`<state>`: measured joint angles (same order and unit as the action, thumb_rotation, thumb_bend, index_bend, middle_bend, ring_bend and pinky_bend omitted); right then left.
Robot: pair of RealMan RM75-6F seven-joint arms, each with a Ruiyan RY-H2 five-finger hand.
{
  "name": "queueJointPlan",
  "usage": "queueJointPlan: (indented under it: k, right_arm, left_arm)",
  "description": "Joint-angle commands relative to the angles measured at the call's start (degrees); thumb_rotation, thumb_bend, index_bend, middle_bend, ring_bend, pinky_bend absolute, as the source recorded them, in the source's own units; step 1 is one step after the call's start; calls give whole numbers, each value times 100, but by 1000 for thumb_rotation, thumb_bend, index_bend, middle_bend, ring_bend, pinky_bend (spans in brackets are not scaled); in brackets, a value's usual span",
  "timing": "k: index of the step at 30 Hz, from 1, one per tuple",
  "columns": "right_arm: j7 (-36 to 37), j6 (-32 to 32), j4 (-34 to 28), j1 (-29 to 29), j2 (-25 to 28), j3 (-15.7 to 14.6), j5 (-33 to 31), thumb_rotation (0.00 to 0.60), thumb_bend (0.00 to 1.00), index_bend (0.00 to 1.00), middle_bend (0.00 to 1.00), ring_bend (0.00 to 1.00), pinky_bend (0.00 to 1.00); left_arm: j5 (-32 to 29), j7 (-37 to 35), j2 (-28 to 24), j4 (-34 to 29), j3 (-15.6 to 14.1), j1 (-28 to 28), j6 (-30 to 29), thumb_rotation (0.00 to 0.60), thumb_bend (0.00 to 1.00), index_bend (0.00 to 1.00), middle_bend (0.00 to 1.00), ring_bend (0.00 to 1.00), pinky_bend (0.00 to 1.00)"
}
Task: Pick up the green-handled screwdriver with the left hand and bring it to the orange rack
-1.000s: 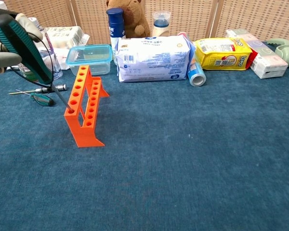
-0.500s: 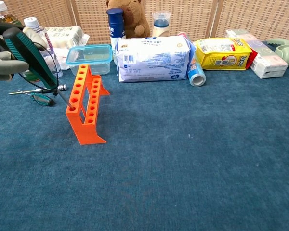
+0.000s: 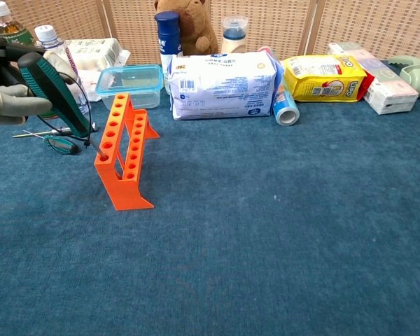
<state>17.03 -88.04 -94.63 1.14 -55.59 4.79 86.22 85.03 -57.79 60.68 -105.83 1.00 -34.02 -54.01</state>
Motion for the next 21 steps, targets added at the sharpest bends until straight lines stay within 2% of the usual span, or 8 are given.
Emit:
queueJointPlan:
  k: [1, 4, 9, 11, 21]
  right_arm:
    - [7, -3, -2, -2, 3, 1, -2, 600, 23, 69, 44, 0, 0]
    - [22, -5, 1, -5, 10, 4, -8, 600, 23, 69, 44, 0, 0]
    - [47, 5, 4, -1, 19, 4, -7, 600, 23, 68, 44, 0, 0]
    - [55, 0, 3, -4, 22, 4, -6, 600, 23, 68, 44, 0, 0]
    - [80, -10, 10, -7, 27, 9, -2, 600, 26, 69, 44, 0, 0]
  left_arm:
    - [-35, 18, 22, 10, 12, -15, 50, 600, 437, 486, 1000, 986, 978]
    - [-70, 67, 21, 7, 25, -25, 96, 600, 438, 470, 1000, 986, 969]
    - [-154, 204, 3, -47, 55, -37, 158, 600, 438, 323, 1000, 986, 969]
    - [-169, 235, 2, -71, 65, -38, 172, 600, 437, 298, 1000, 986, 969]
    - [-182, 212, -46, -120, 112, -25, 216, 600, 437, 235, 1000, 986, 969]
